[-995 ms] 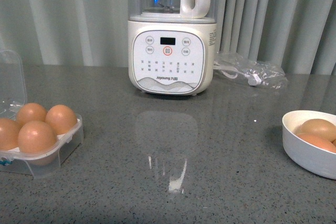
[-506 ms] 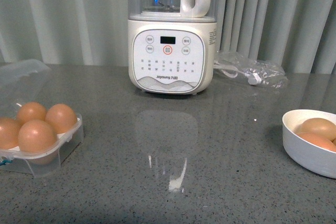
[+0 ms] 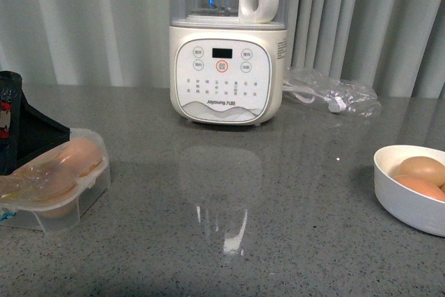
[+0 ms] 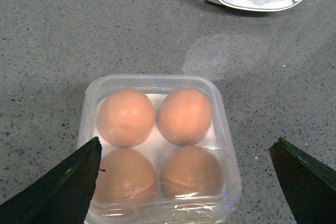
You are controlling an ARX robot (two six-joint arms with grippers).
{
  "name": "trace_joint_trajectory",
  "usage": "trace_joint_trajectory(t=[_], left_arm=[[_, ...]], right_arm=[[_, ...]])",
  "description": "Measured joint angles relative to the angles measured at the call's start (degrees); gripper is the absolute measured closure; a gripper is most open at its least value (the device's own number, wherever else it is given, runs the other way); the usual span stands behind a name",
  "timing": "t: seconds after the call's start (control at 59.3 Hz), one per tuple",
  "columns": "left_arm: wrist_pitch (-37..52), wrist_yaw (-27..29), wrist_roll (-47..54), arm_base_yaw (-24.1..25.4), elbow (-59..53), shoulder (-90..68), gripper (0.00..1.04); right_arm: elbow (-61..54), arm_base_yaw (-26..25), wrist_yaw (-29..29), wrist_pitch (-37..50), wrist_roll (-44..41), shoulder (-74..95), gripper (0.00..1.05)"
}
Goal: Put egg into box
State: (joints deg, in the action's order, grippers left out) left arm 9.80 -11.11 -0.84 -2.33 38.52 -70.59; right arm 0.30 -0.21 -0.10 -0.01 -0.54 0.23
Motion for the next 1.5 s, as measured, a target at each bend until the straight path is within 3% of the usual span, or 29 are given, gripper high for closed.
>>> trace_joint_trajectory(t=[0.472,0.691,0.944,1.029,1.113,1.197,1.45,1.501], left_arm=[[-10.3,2.0,5.4,3.8,3.2,11.3,0.07],[-23.6,-8.7,14.5,14.6,3.1,25.7,0.07],[-28.1,-16.3,20.0,25.0,0.2,31.1,0.08],[-11.8,-11.0,12.1,24.9,-8.4,35.5,0.23],[-3.4,-8.0,6.2,22.5,-14.6,39.3,0.38],[-1.2,-4.7,3.0,18.8,-19.4,43.4,0.57],[-0.3,1.3,1.4,12.6,-26.7,48.6,1.00],[-0.3,2.1,1.2,11.9,-27.5,49.6,1.01]], right_arm=[[0.0,0.0,0.0,0.0,0.0,0.0,0.07],[0.0,0.0,0.0,0.0,0.0,0.0,0.07],[0.0,0.0,0.0,0.0,0.0,0.0,0.07],[0.0,0.0,0.0,0.0,0.0,0.0,0.07],[0.0,0.0,0.0,0.0,0.0,0.0,0.07],[0.0,0.0,0.0,0.0,0.0,0.0,0.07],[0.0,0.0,0.0,0.0,0.0,0.0,0.07],[0.0,0.0,0.0,0.0,0.0,0.0,0.07]])
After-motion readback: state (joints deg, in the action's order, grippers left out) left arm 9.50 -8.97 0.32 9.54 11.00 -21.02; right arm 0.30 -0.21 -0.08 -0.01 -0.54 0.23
